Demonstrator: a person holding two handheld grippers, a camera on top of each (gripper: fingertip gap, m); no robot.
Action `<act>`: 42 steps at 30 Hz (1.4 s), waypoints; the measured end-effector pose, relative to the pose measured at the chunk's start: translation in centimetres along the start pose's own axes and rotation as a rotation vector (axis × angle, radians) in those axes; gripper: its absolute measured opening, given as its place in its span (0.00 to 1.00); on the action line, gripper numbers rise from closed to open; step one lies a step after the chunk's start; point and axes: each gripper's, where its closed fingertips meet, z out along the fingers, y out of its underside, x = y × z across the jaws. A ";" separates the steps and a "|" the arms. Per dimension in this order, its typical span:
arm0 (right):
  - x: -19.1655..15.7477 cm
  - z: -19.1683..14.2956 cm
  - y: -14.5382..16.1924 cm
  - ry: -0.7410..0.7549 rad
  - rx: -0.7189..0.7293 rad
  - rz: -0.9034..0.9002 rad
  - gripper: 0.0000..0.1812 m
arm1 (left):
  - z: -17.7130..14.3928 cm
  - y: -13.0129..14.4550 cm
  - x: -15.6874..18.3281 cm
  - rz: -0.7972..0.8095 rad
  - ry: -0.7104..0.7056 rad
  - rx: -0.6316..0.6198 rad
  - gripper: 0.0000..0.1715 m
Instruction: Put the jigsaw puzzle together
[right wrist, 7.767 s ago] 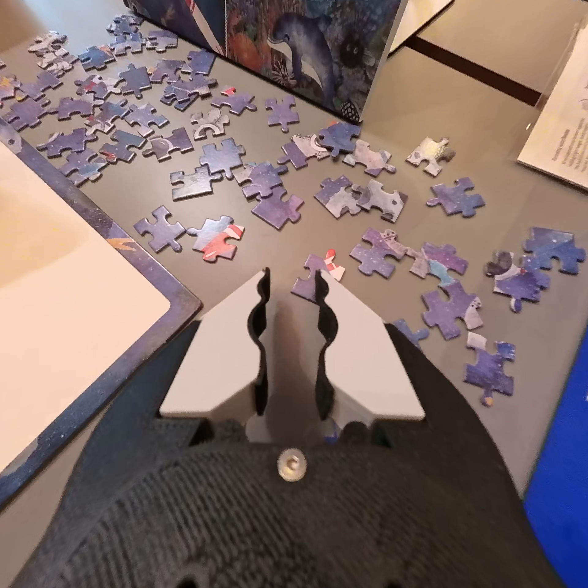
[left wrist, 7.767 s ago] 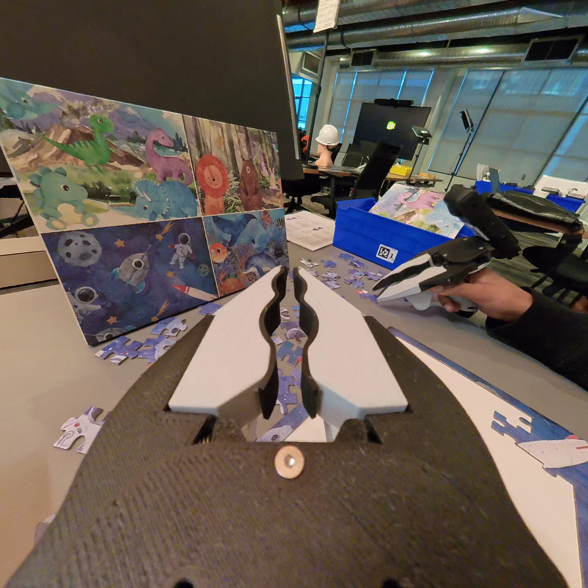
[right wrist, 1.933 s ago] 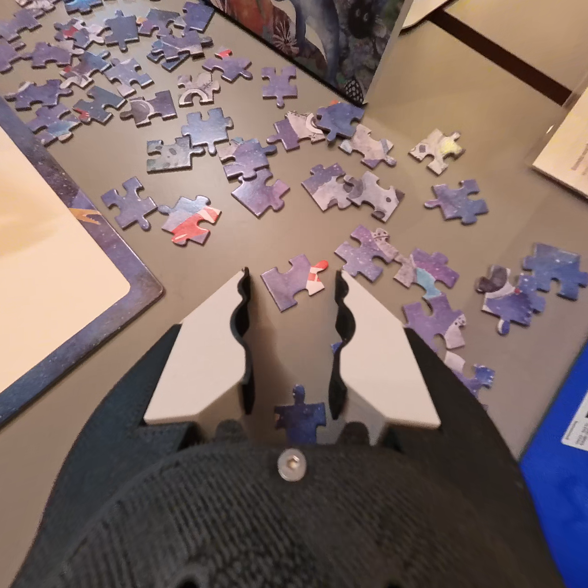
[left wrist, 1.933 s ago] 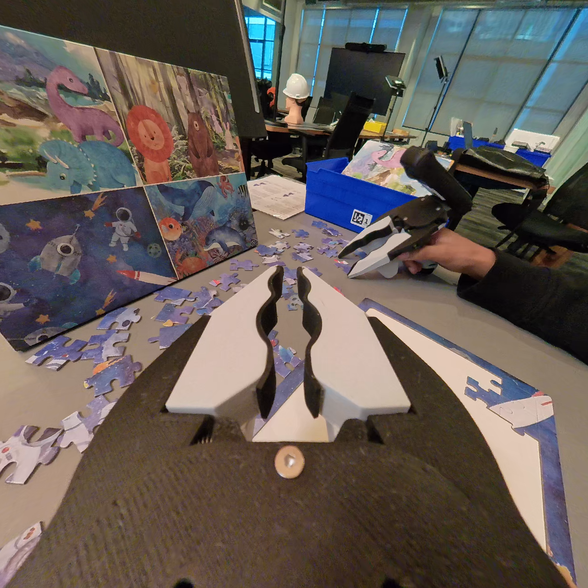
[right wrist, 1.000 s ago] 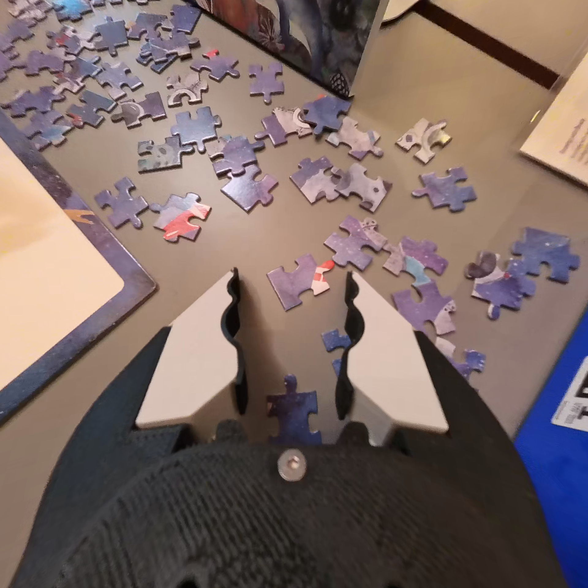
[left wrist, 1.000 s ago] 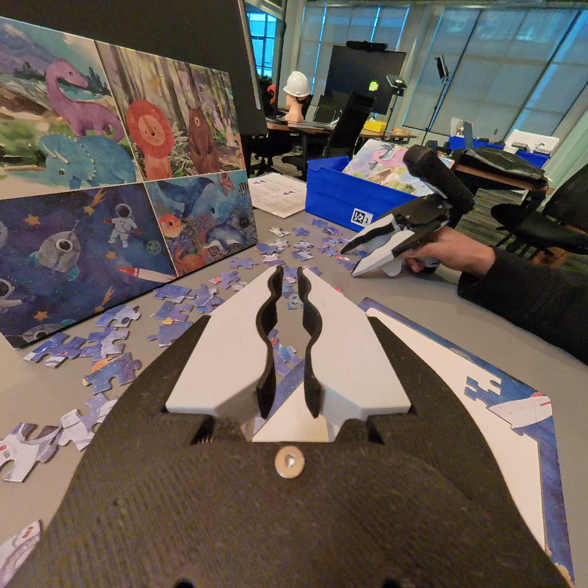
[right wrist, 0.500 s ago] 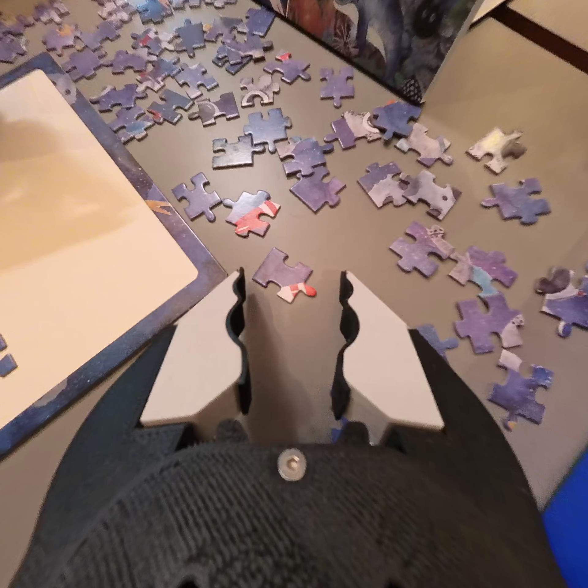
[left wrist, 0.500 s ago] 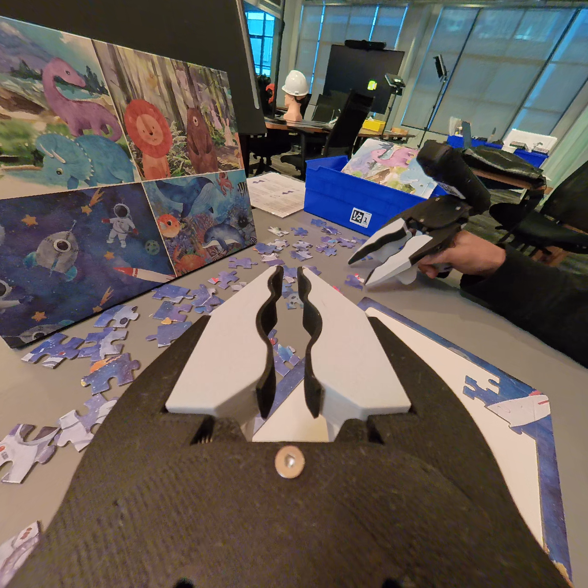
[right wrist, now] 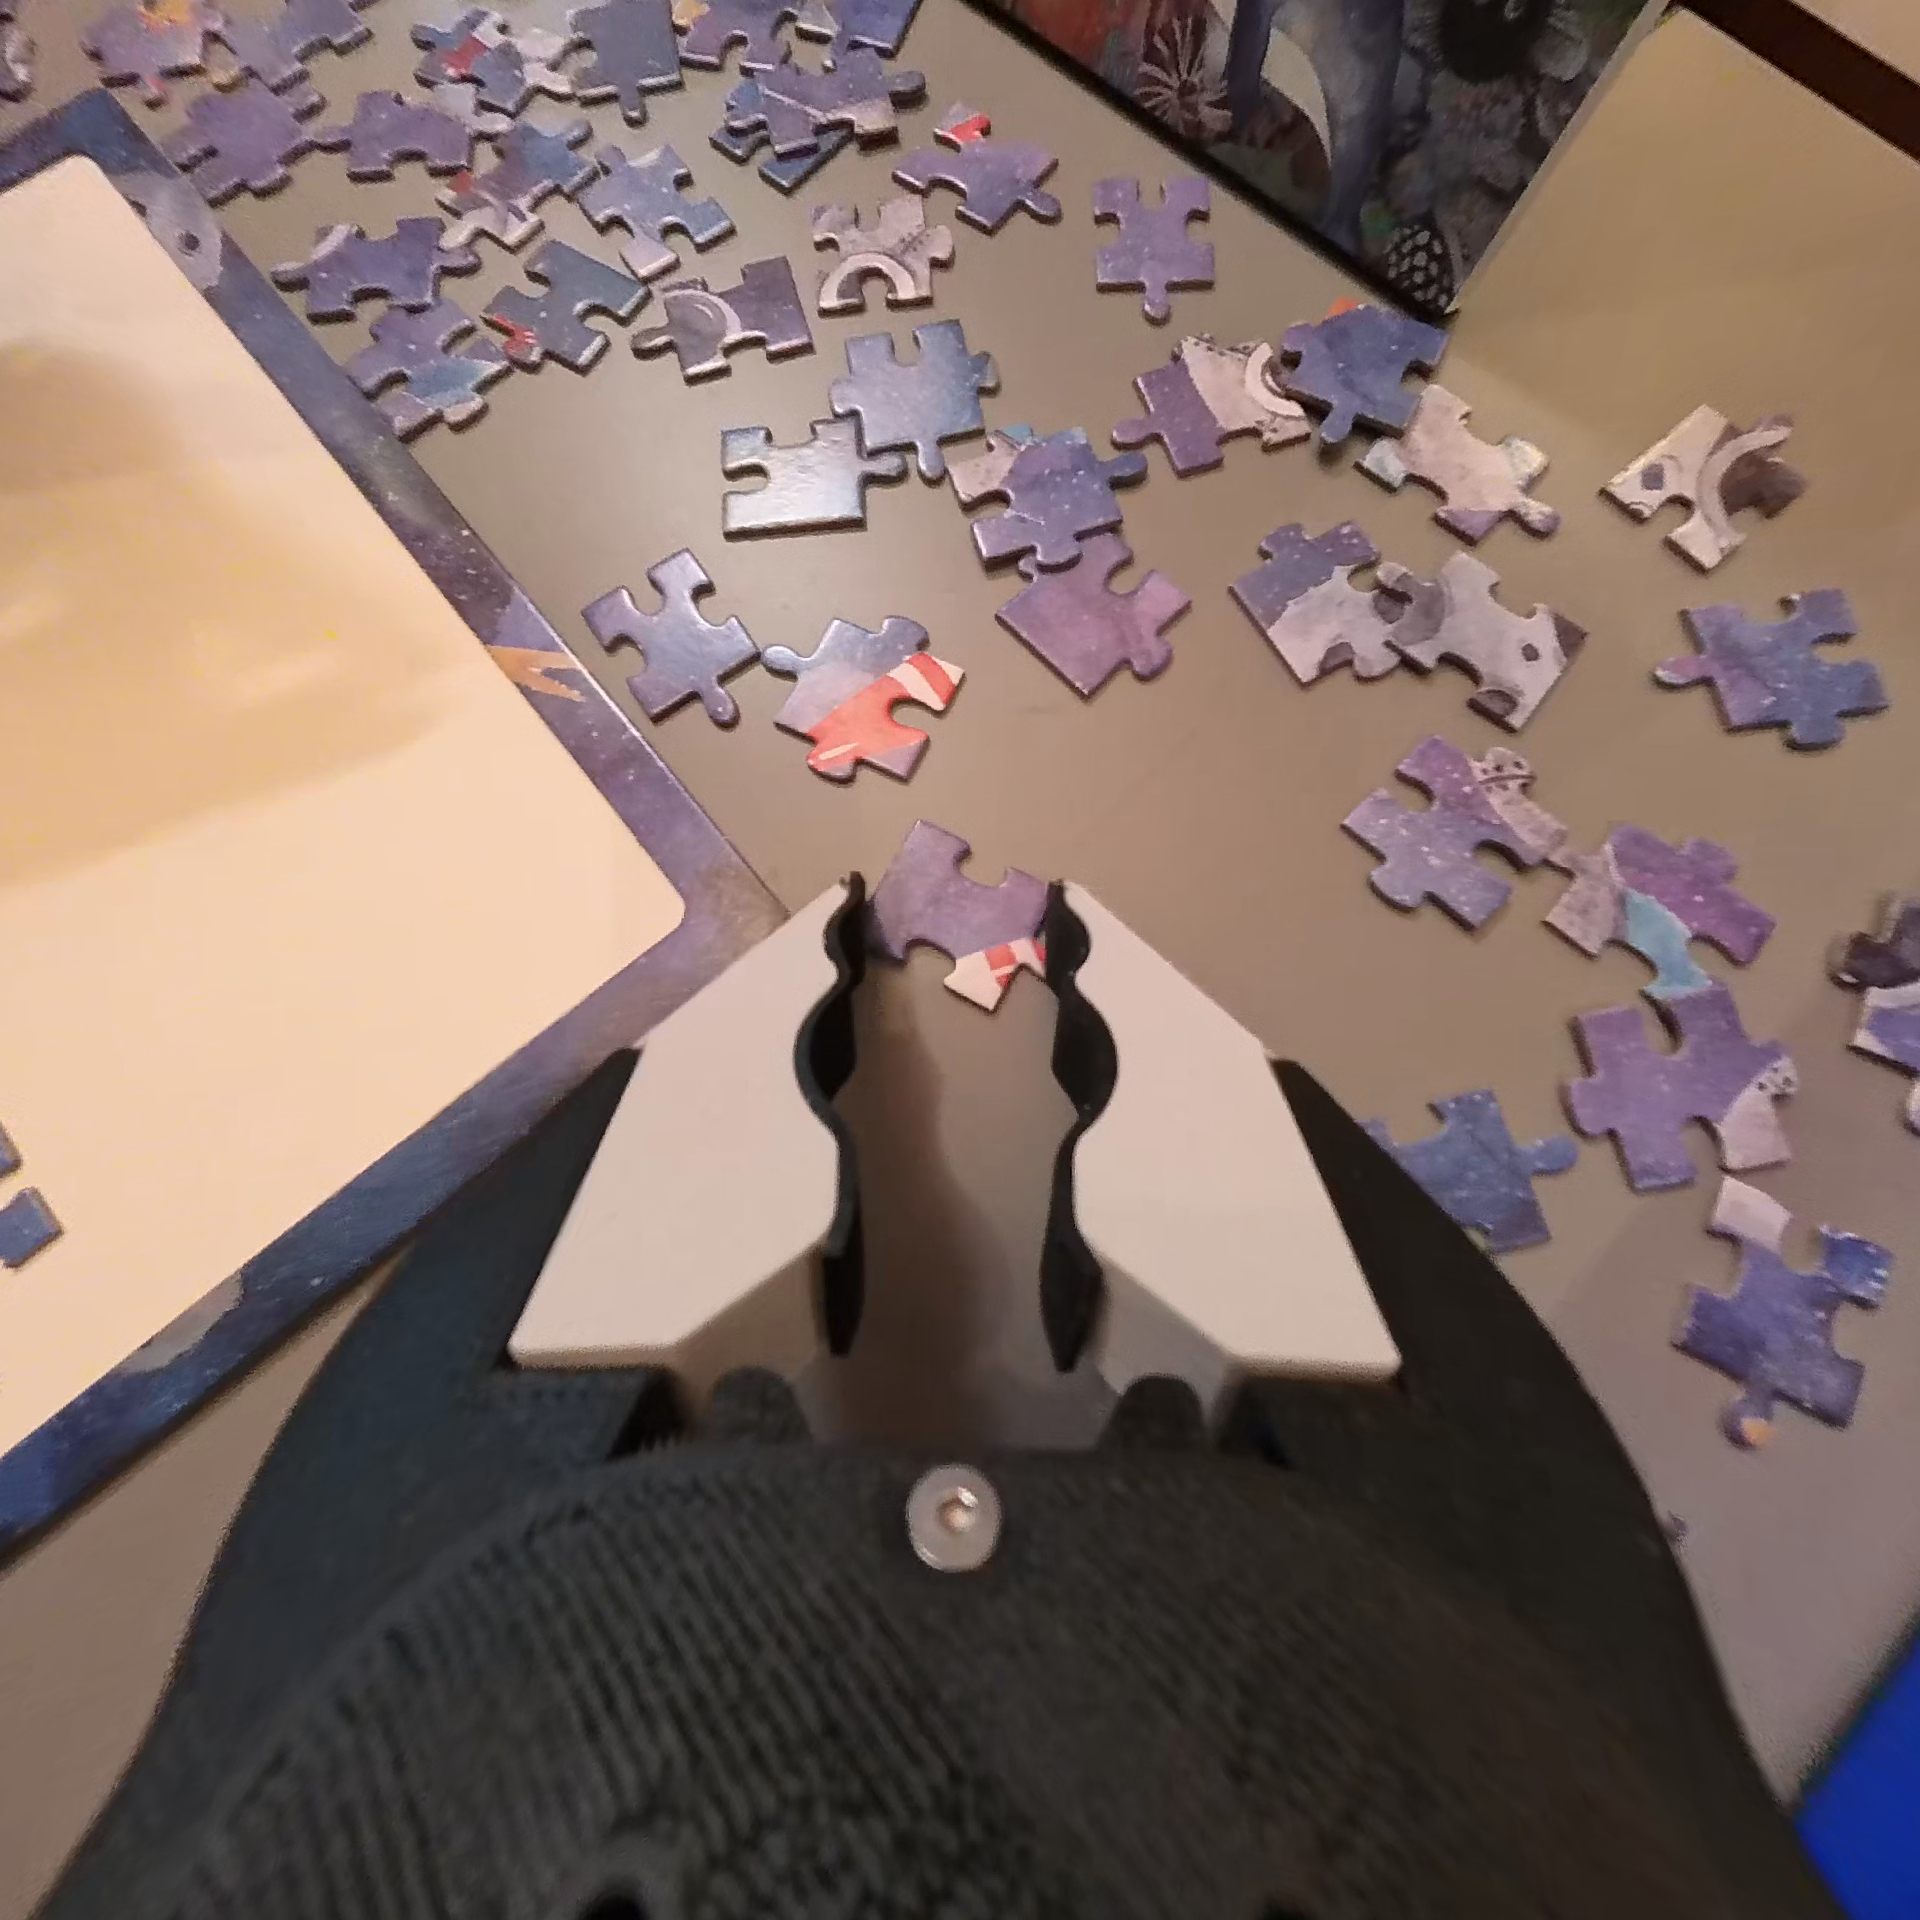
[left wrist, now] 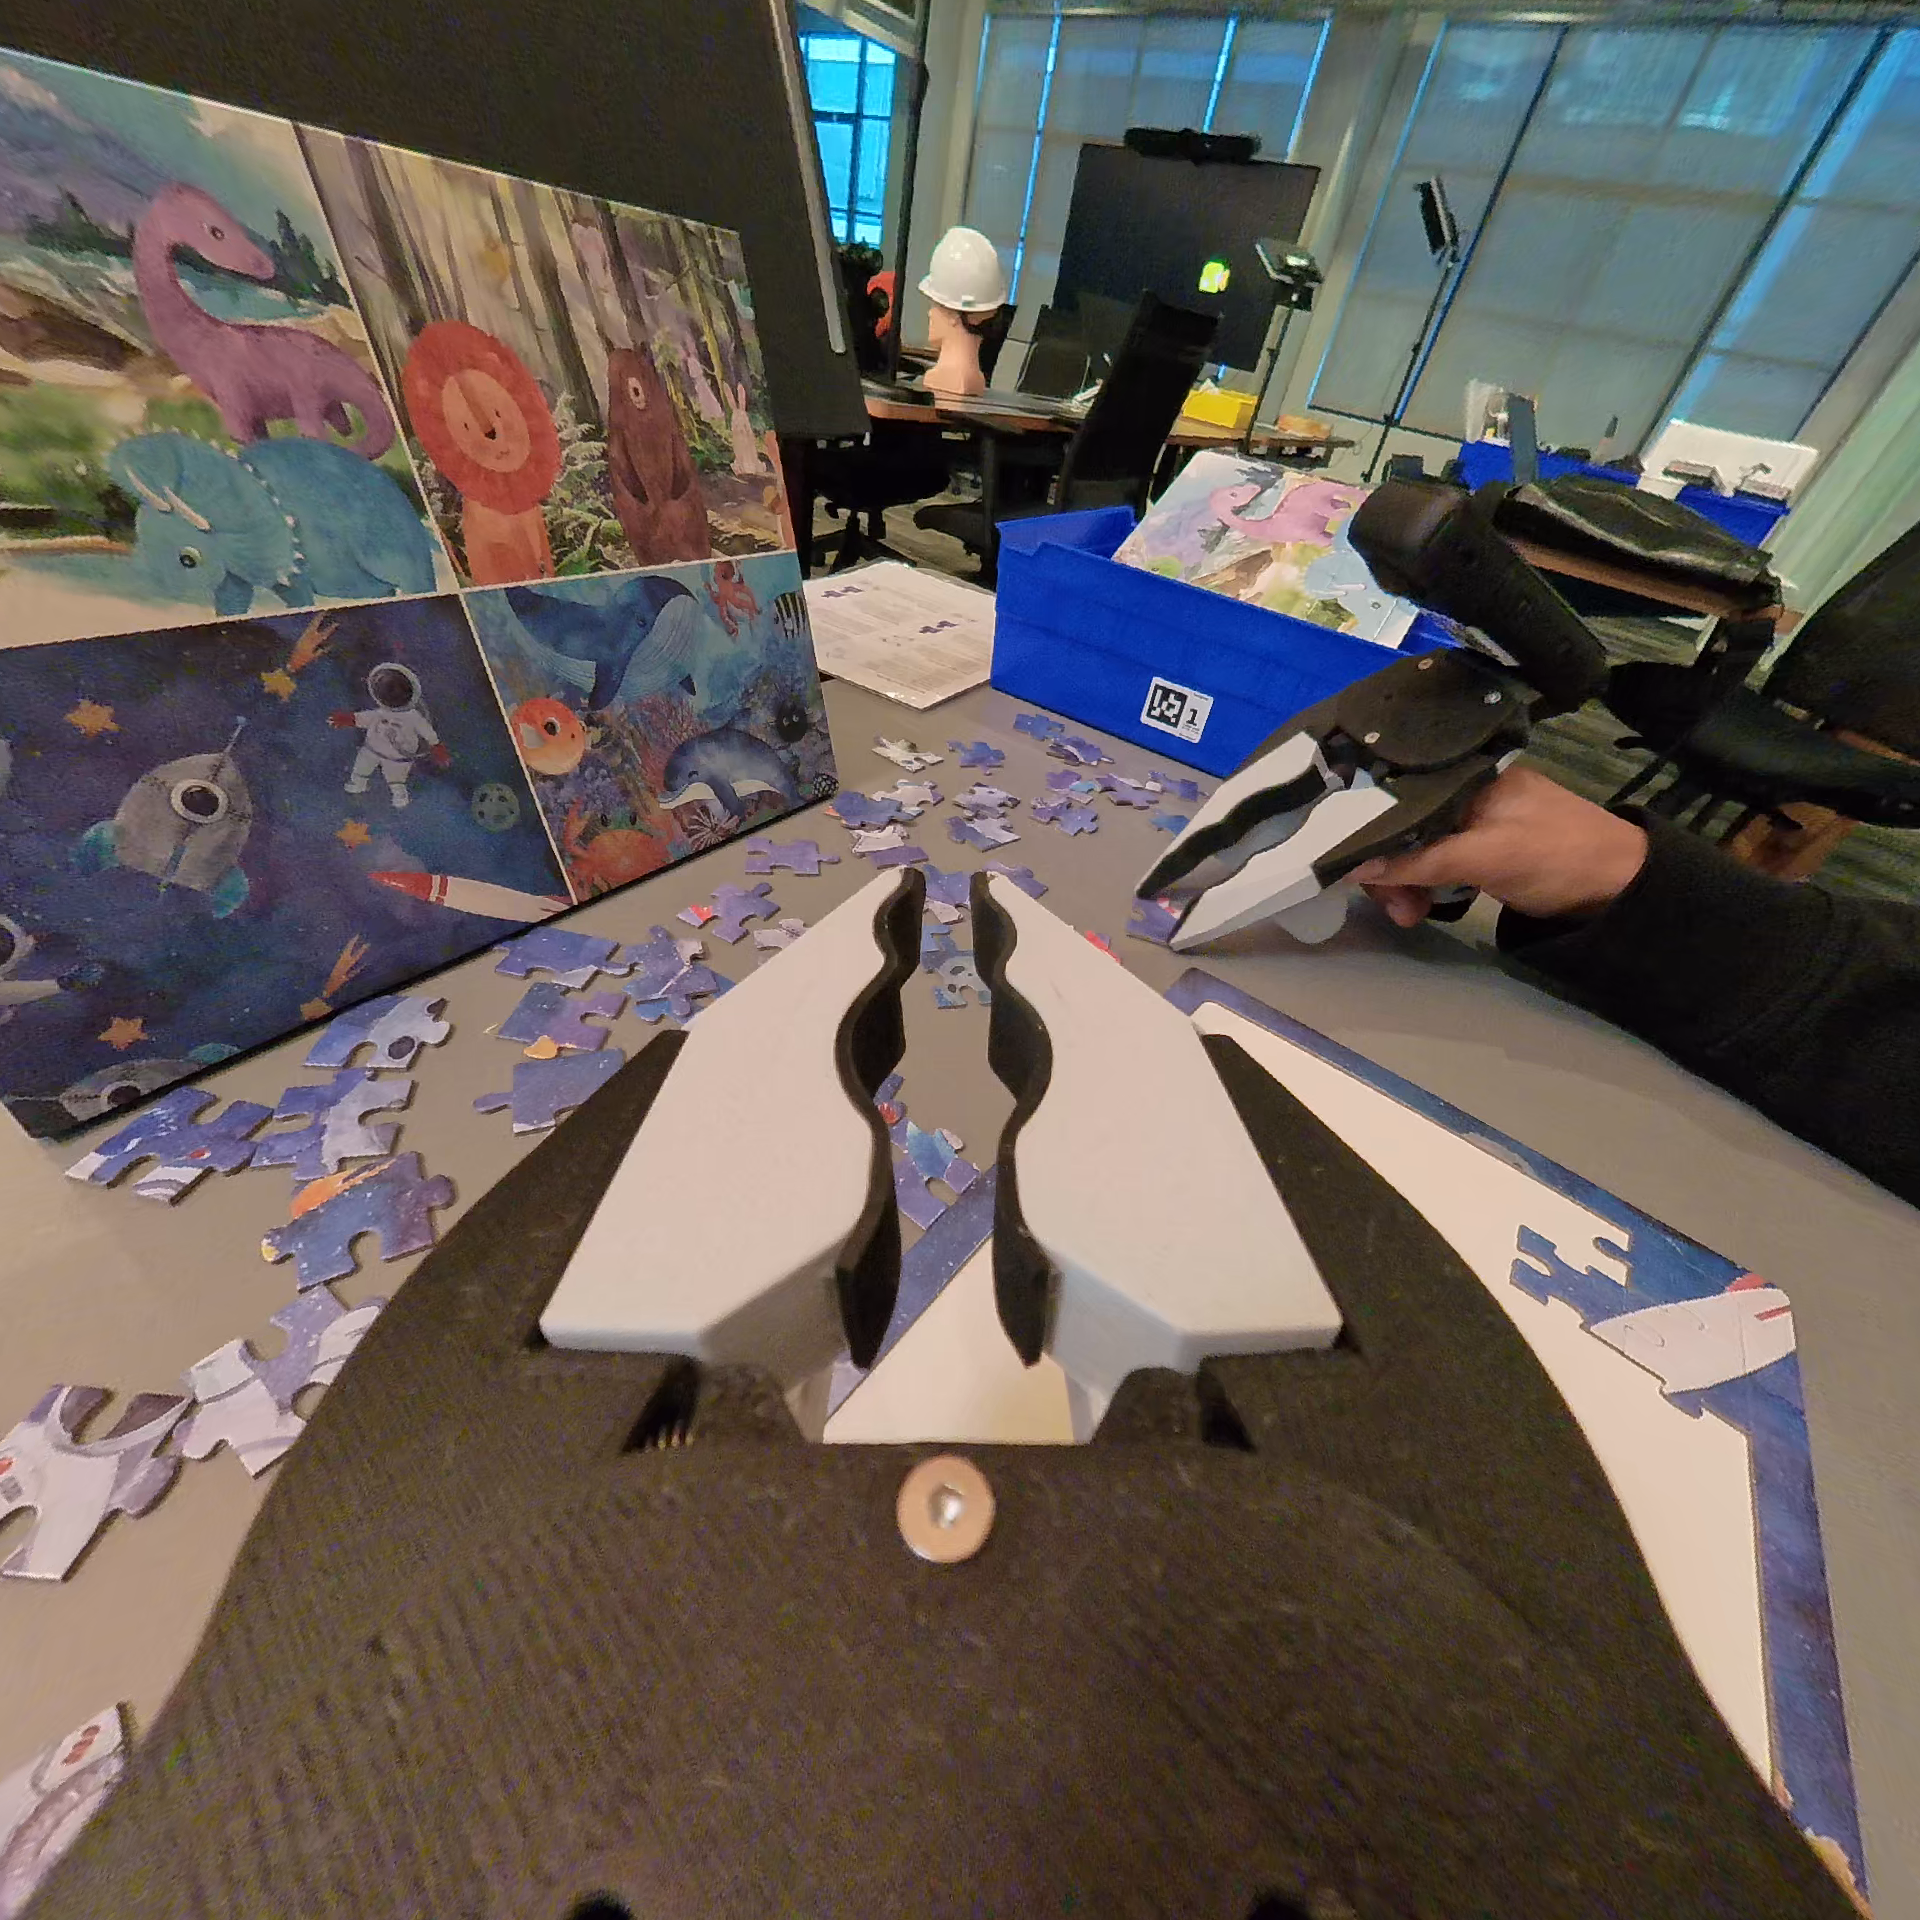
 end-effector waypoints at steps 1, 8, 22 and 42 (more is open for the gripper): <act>-0.4 -0.1 -0.2 -0.034 0.016 0.010 0.16 | 0.0 0.0 0.0 0.000 0.000 0.000 0.04; -1.5 -1.7 -1.9 -0.121 0.116 0.037 0.14 | 0.1 0.1 0.1 0.003 0.004 -0.008 0.05; 2.8 -4.2 -1.7 0.063 0.140 0.132 0.14 | 9.0 8.9 11.3 0.278 0.387 -0.611 0.24; 5.3 -6.8 -1.8 0.239 0.164 0.068 0.11 | 16.6 10.3 13.2 0.171 0.465 -0.776 0.28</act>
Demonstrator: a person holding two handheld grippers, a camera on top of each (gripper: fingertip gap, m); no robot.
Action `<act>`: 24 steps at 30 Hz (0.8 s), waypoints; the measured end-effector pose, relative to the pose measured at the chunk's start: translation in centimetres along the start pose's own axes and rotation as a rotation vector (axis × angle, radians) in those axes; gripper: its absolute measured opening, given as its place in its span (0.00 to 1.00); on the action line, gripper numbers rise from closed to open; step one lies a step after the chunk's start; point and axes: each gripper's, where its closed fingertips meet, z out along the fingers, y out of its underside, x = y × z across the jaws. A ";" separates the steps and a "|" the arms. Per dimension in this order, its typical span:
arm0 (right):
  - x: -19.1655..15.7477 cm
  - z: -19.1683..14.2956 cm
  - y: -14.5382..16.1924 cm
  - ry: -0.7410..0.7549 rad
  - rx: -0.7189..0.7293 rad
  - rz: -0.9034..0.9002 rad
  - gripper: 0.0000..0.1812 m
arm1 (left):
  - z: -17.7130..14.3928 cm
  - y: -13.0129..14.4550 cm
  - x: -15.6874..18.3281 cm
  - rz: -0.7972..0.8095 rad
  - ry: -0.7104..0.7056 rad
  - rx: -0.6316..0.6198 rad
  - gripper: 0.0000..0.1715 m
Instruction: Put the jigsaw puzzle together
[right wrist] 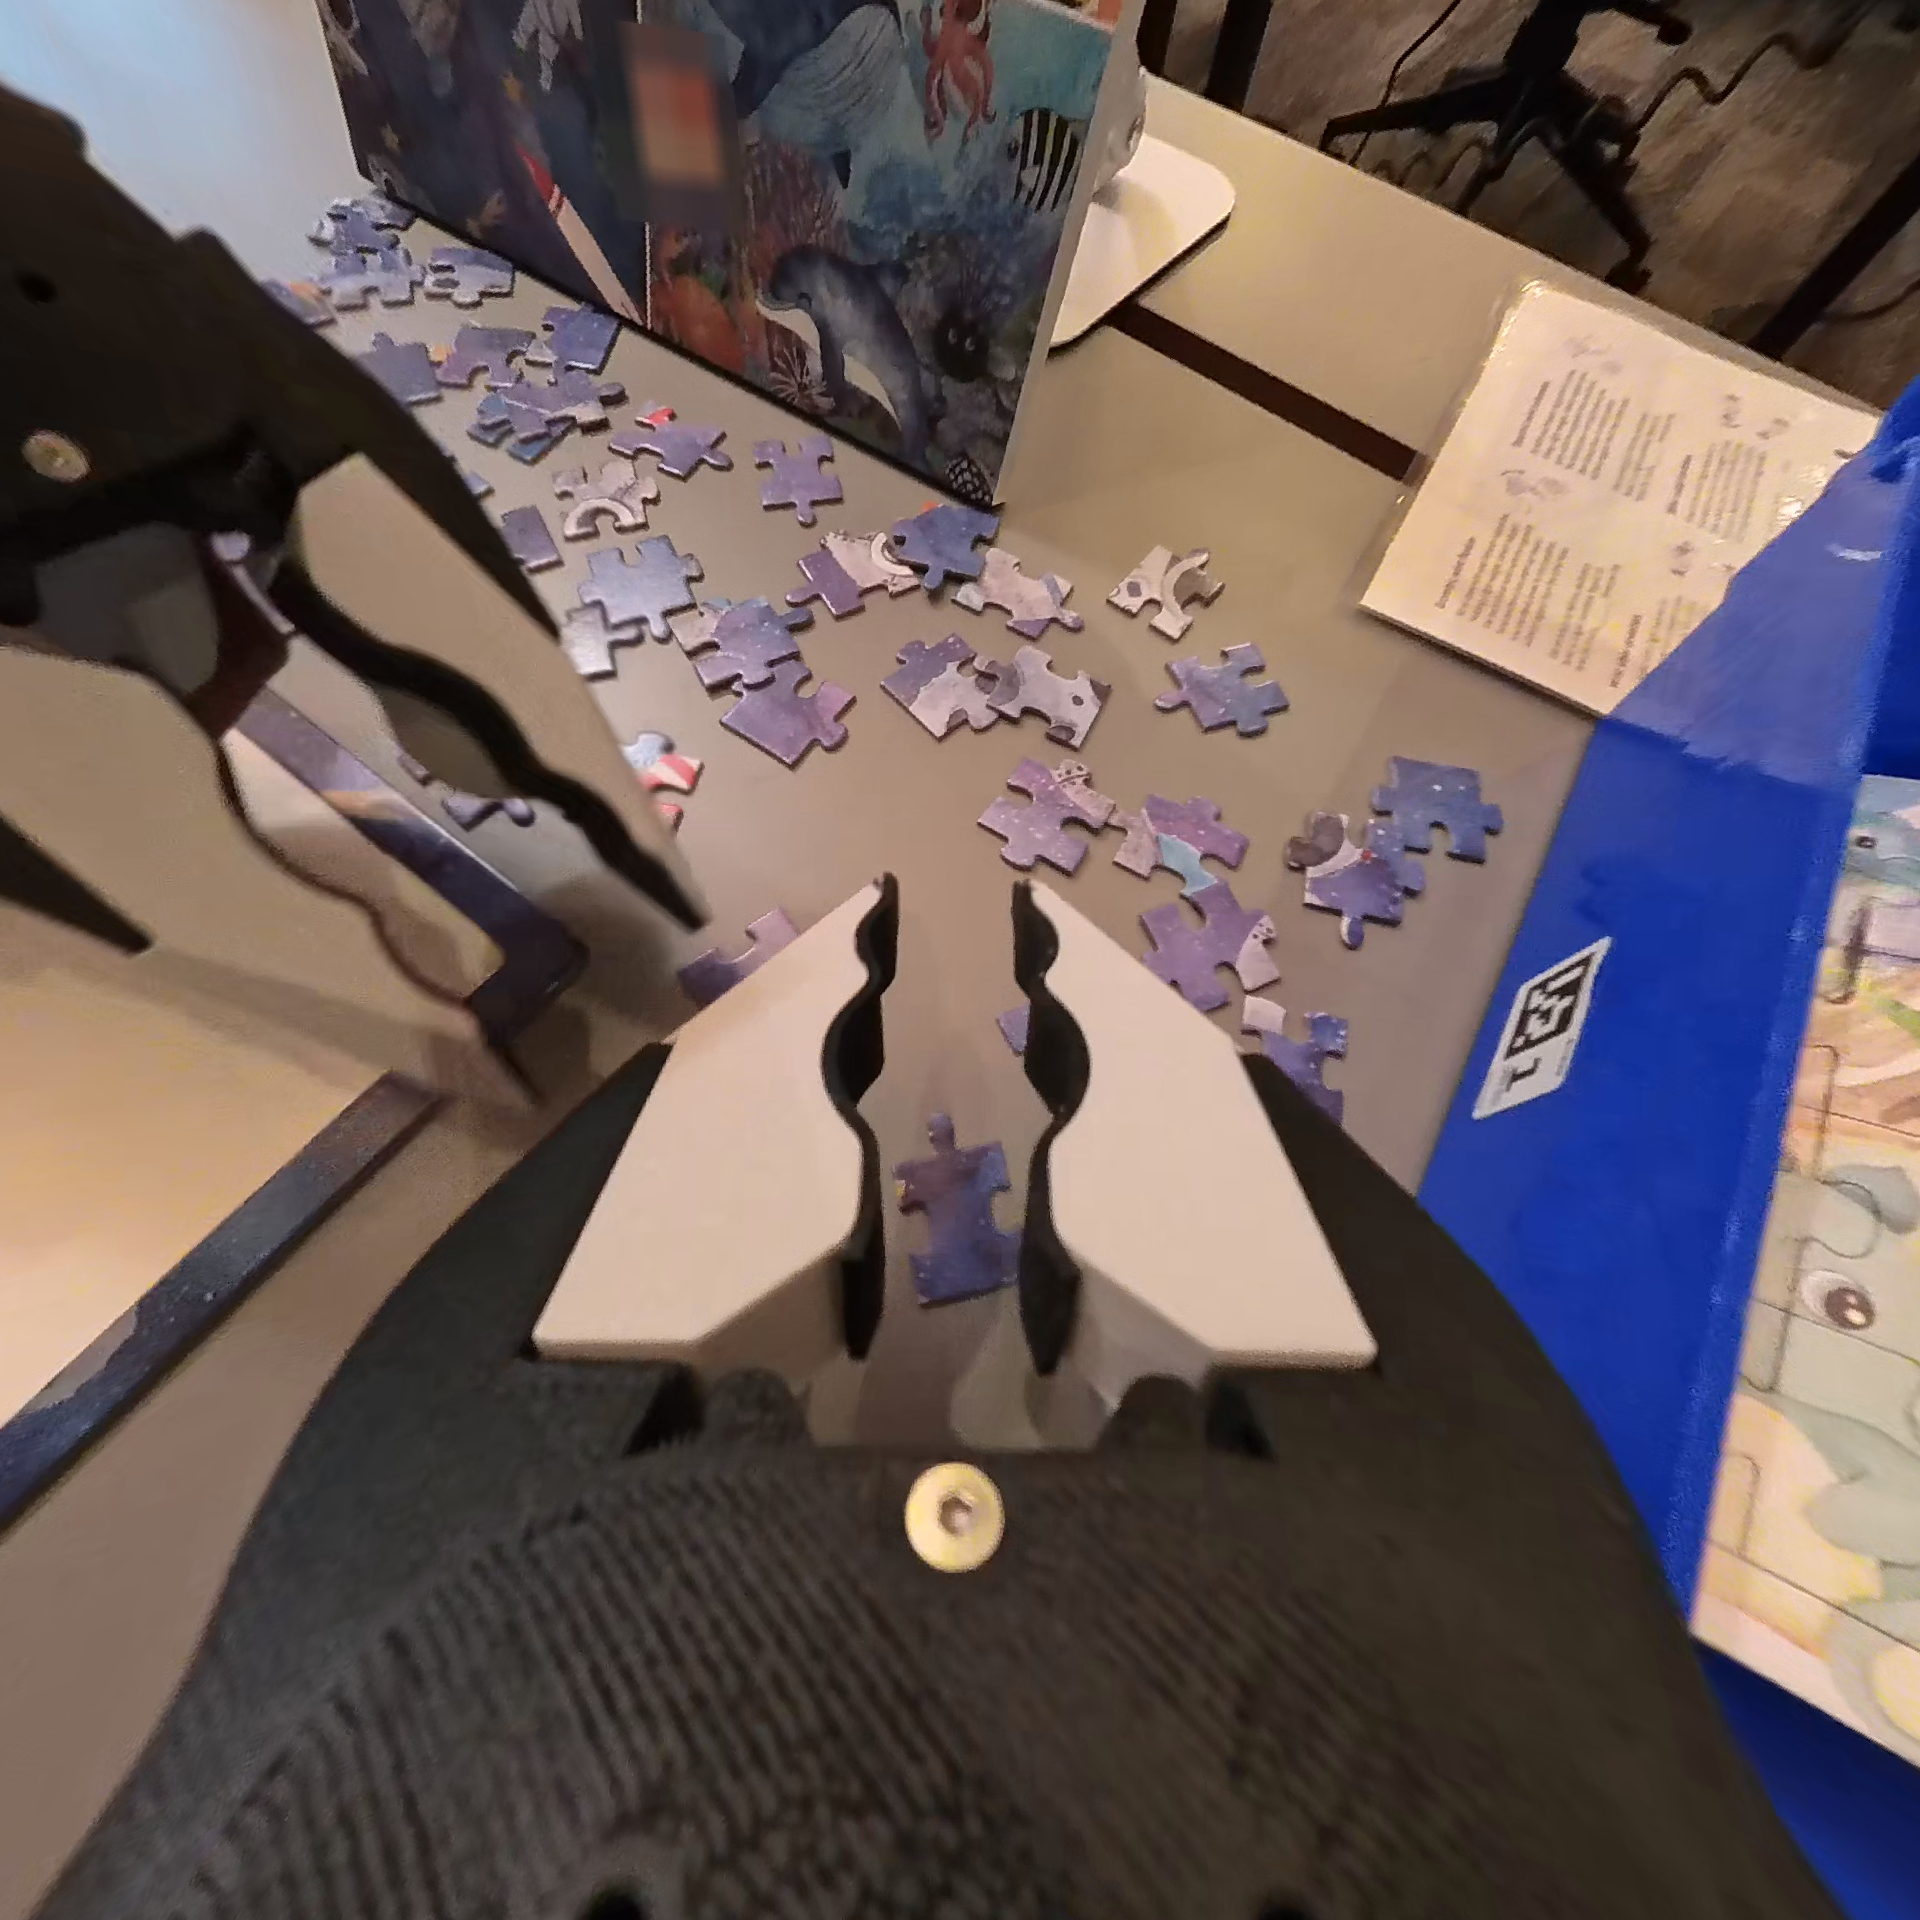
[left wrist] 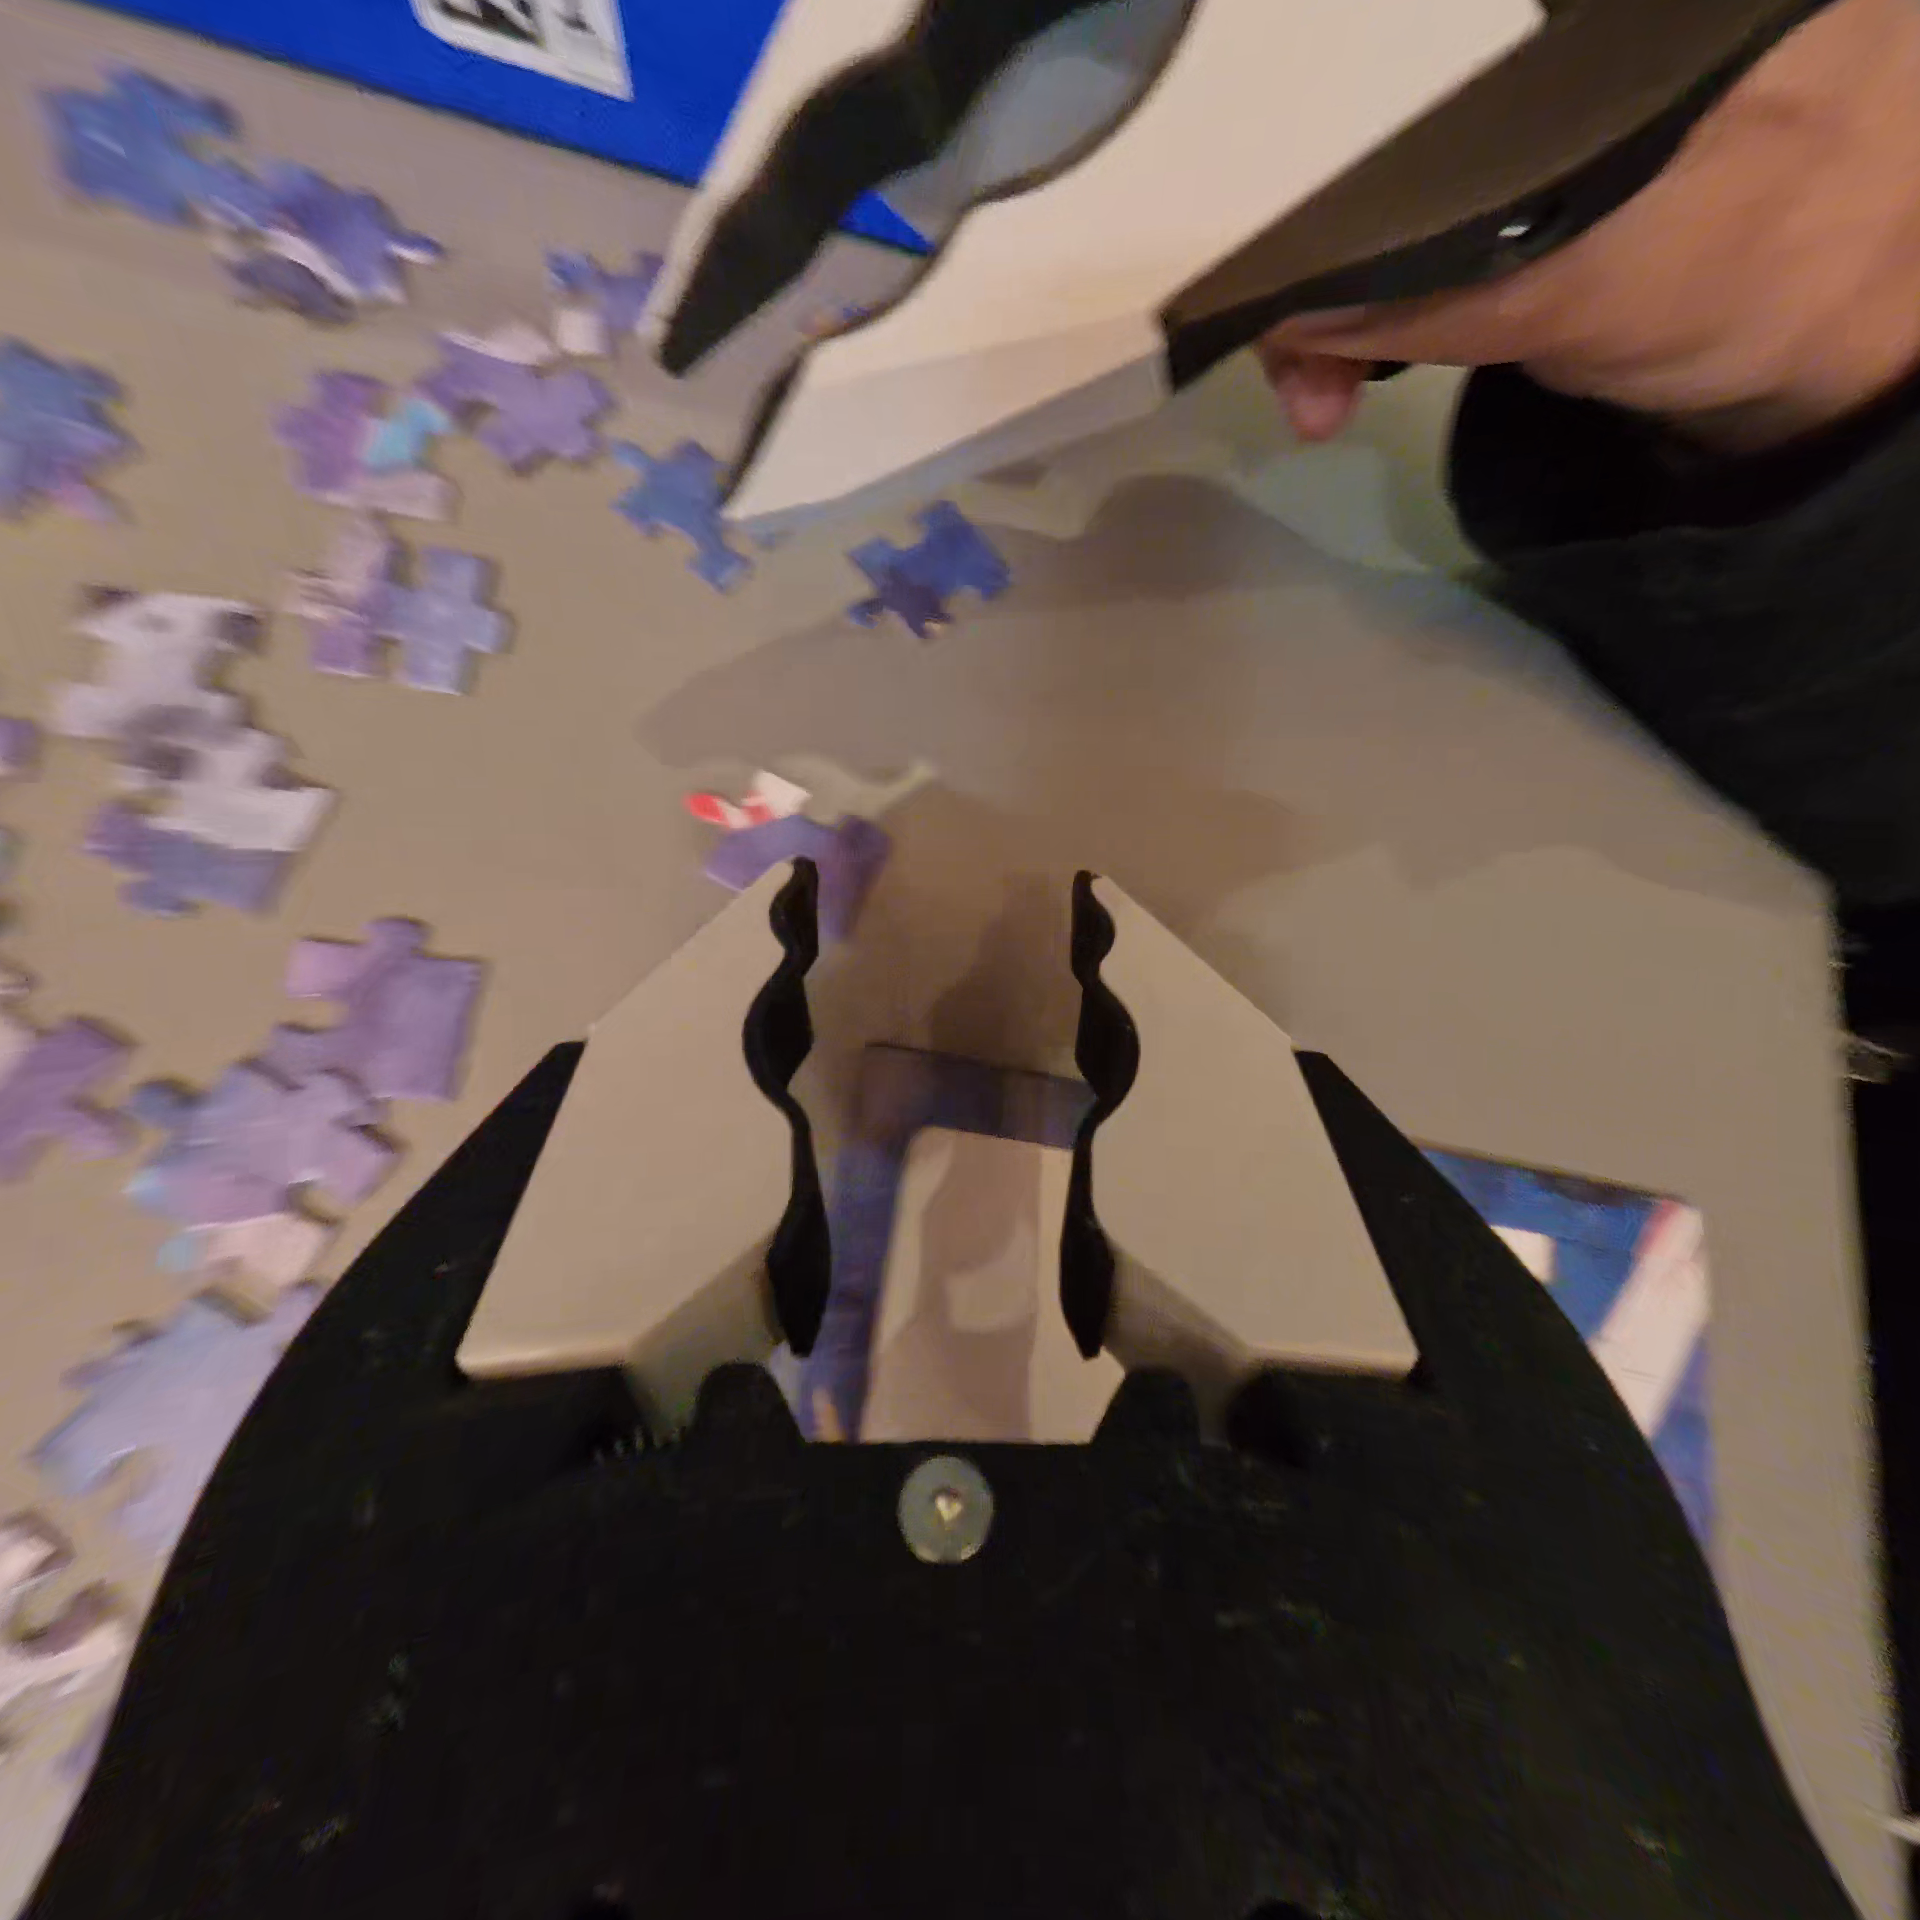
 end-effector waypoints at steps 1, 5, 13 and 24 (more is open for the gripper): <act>0.1 -0.1 -0.1 0.001 0.004 0.001 0.11 | -0.1 -0.2 -1.1 0.027 -0.049 0.005 0.28; 0.2 -0.3 -0.3 0.008 0.016 -0.003 0.11 | 0.6 0.0 -3.0 0.143 -0.086 -0.022 0.28; 0.3 -0.4 -0.4 0.018 0.020 -0.016 0.11 | 2.1 1.0 -3.2 0.173 -0.110 -0.099 0.32; 0.5 -0.3 -0.2 0.024 0.012 -0.019 0.11 | 2.1 1.0 -2.5 0.212 -0.103 -0.082 0.20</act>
